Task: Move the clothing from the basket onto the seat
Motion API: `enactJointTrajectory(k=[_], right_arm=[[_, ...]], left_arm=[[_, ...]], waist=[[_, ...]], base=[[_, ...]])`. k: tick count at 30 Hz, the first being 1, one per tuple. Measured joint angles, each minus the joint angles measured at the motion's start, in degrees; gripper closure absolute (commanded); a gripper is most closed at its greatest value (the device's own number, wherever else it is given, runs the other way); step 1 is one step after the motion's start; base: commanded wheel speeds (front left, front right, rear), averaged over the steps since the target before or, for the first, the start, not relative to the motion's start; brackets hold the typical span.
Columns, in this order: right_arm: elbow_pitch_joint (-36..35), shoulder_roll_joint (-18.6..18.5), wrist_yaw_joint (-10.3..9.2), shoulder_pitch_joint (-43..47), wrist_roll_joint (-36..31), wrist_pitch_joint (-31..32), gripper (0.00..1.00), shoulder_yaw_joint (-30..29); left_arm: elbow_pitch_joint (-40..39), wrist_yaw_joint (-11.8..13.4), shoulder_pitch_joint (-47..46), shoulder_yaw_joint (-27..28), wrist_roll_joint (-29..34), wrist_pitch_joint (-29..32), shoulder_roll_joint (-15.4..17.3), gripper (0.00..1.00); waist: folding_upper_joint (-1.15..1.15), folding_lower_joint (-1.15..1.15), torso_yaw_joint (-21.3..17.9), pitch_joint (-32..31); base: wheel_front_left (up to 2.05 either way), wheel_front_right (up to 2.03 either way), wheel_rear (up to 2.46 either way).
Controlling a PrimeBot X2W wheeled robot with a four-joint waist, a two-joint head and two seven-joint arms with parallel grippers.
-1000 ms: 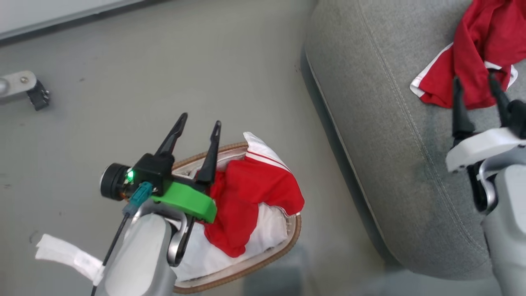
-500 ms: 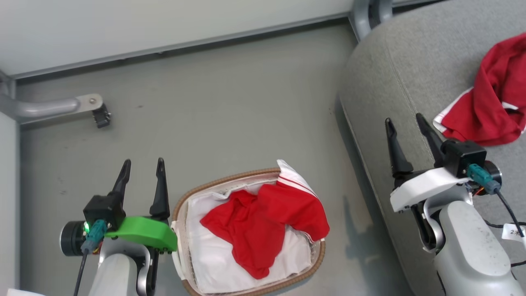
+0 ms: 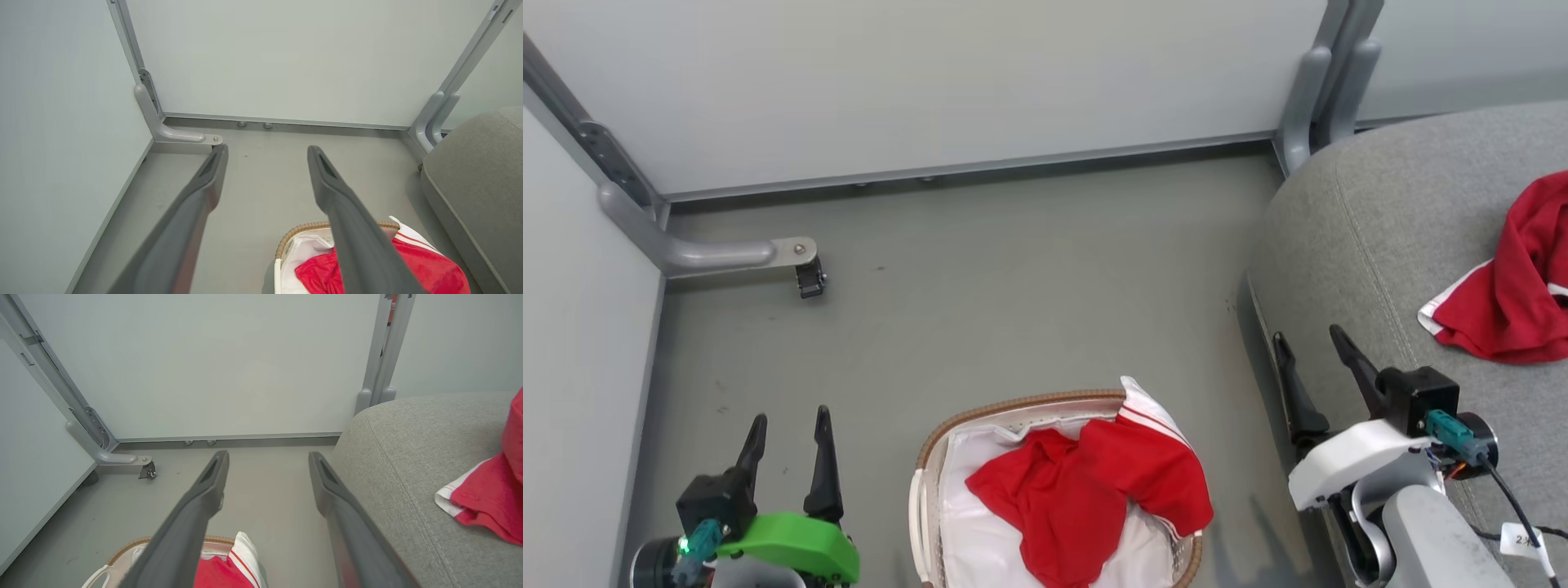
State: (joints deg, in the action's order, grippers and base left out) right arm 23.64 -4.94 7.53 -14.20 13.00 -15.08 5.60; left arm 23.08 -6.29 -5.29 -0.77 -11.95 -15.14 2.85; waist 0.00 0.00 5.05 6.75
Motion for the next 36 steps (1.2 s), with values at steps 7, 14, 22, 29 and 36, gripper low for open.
enactJointTrajectory(k=[7,14,22,29,36], right_arm=[[0.15,0.34,0.0,1.56,-0.47,0.0,0.0,0.9],[-0.59,-0.77,0.0,-0.56,-0.47,0.01,0.0,1.66],[-4.19,-2.34,0.0,-6.35,-1.76,0.01,0.0,3.19],[-8.66,-2.6,0.0,-11.43,-2.23,0.0,0.0,3.19],[-12.96,-1.98,0.0,-15.1,-2.76,0.0,0.0,2.88]], left_arm=[[1.23,-0.7,2.31,-1.08,-1.62,0.0,0.0,0.0],[2.23,-0.82,0.56,-3.85,-2.04,0.0,0.01,0.0],[5.41,-1.01,-6.77,-11.44,-3.26,0.01,-0.05,0.0],[11.35,-1.02,-14.72,-16.66,-3.75,0.0,-0.08,0.0],[19.56,-1.1,-22.03,-22.48,-2.54,0.0,-0.13,0.0]], waist=[[0.0,0.0,0.02,-1.39],[0.0,0.0,-1.33,0.89],[0.0,0.0,-3.83,6.81],[0.0,0.0,-6.99,13.65],[0.0,0.0,-10.57,21.13]], base=[[0.0,0.0,0.0],[0.0,0.0,0.0],[0.0,0.0,0.0],[0.0,0.0,0.0],[0.0,0.0,0.0]])
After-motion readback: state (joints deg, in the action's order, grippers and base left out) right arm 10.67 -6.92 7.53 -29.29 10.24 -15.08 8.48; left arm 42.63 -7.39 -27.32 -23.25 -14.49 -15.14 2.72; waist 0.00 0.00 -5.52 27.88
